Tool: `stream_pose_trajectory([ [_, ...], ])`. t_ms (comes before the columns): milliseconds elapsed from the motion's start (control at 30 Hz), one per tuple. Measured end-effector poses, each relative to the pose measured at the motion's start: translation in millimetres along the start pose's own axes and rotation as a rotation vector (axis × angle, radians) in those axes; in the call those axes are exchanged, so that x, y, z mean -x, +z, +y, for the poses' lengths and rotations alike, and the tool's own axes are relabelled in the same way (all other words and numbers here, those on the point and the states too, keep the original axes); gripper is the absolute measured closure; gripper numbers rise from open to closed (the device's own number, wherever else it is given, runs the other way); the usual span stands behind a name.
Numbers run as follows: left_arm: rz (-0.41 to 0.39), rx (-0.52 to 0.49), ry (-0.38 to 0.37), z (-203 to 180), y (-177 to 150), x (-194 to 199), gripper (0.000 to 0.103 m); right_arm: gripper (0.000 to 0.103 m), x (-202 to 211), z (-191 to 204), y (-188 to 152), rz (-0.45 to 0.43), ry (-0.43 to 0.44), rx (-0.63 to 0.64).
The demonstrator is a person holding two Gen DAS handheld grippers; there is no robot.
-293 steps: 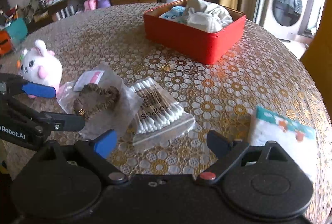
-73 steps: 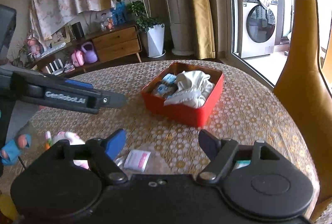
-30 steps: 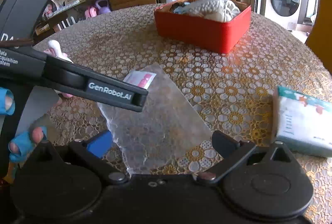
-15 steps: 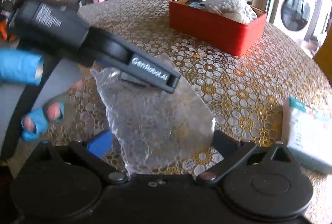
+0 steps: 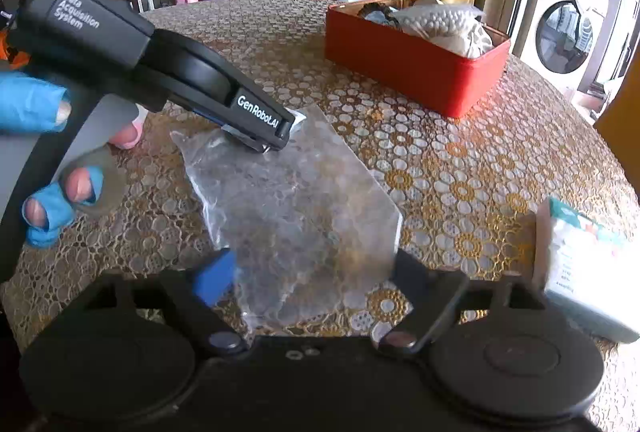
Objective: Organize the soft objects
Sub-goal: 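Grasp the wipe packet with the left gripper while the right gripper grasps the clear plastic bag, then carry the wipe packet with the left gripper while the right gripper lifts the plastic bag toward the red box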
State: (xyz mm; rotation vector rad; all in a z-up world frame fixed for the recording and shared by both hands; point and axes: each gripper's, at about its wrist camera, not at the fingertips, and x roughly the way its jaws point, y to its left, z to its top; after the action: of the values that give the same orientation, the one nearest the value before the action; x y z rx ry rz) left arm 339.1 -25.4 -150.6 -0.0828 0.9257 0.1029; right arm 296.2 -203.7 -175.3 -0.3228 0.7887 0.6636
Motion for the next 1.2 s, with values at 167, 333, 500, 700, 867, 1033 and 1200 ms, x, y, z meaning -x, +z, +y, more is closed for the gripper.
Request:
stream_pose_trajectory([
  [167,0.012,0.022,-0.018,6,2,0,0.068,0.069,3,2,2,-0.015,-0.021,-0.002],
  [333,0.0,0.022,-0.029,9,3,7,0.069,0.099,4,-4,4,-0.015,-0.03,-0.054],
  [500,-0.001,0.035,-0.036,14,4,14,0.069,0.103,17,-5,6,-0.091,-0.043,-0.087],
  [700,-0.012,0.027,-0.038,19,6,30,0.069,0.103,43,-7,14,-0.175,-0.055,-0.135],
  [867,-0.016,0.025,-0.042,21,11,47,0.069,0.103,67,-12,22,-0.239,-0.039,-0.176],
  [1033,-0.033,0.021,-0.072,22,20,69,0.069,0.103,97,-18,31,-0.32,-0.043,-0.223],
  [1200,-0.059,0.007,-0.085,22,29,90,0.069,0.103,118,-30,44,-0.372,-0.035,-0.281],
])
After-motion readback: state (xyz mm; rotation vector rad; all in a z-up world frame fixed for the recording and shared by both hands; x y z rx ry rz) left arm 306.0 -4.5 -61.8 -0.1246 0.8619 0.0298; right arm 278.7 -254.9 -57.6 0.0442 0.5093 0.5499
